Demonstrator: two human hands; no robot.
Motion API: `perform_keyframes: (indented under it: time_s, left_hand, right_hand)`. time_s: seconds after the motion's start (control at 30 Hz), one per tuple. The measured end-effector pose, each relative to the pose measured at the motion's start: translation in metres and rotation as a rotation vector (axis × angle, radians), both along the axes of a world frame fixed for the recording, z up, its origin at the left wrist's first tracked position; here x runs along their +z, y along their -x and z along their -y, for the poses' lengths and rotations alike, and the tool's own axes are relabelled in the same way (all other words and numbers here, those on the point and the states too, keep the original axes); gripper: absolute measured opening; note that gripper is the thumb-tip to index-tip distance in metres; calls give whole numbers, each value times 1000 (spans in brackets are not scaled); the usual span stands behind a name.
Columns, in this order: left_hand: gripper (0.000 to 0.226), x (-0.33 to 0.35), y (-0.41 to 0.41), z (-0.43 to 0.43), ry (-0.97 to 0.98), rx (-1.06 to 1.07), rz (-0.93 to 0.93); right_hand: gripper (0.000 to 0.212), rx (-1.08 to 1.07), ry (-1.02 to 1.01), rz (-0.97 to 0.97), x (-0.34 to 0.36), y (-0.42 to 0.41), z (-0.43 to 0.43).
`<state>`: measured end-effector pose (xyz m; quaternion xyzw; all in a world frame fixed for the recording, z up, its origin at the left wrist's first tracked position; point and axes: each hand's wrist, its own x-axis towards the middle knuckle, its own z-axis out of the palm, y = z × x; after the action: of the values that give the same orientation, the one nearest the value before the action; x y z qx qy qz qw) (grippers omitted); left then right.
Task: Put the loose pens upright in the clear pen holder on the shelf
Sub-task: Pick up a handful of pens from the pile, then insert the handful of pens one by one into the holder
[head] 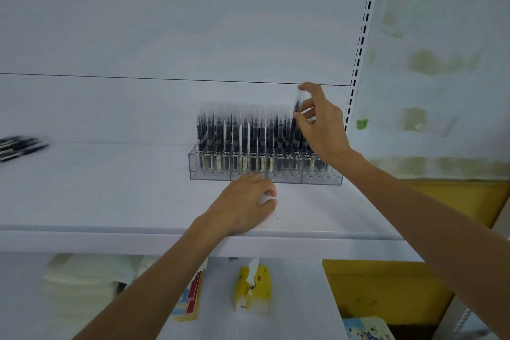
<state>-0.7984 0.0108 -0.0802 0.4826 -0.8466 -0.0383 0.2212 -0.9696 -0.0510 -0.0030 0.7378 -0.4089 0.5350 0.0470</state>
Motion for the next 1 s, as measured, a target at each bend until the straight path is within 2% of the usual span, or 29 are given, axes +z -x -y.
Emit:
perform_keyframes:
  time_s: [0.1,0.2,0.33,0.5,0.57,0.77,0.87,1.0]
  left_hand:
    - [27,-1,0,0,12,-2,4]
    - [25,-2,-1,-1,30,3,-30]
    - [21,-2,-1,-2,81,43,-79]
    - [19,7,-43,-13,67,24,-238]
    - [17,13,-82,-22,106,45,-295]
    - [16,29,-232,-70,114,298,-452]
    - [22,32,-303,-109,138,422,-485]
    - [18,32,-378,-147,167,517,-481]
  right_hand:
    - [45,-5,-132,-135,-11,-1,3]
    - [51,-37,-229,-145,-23,-3,2]
    - [56,-146,-123,-122,-26,-3,-7]
    - [45,-81,-40,-32,-17,-29,-26]
    - [42,-35,-35,-49,-15,-57,-31]
    - [39,194,-76,-73,-19,-201,-41]
    - [44,353,-117,-15,-31,-286,-58]
    - [46,469,-164,-9,-48,-376,-79]
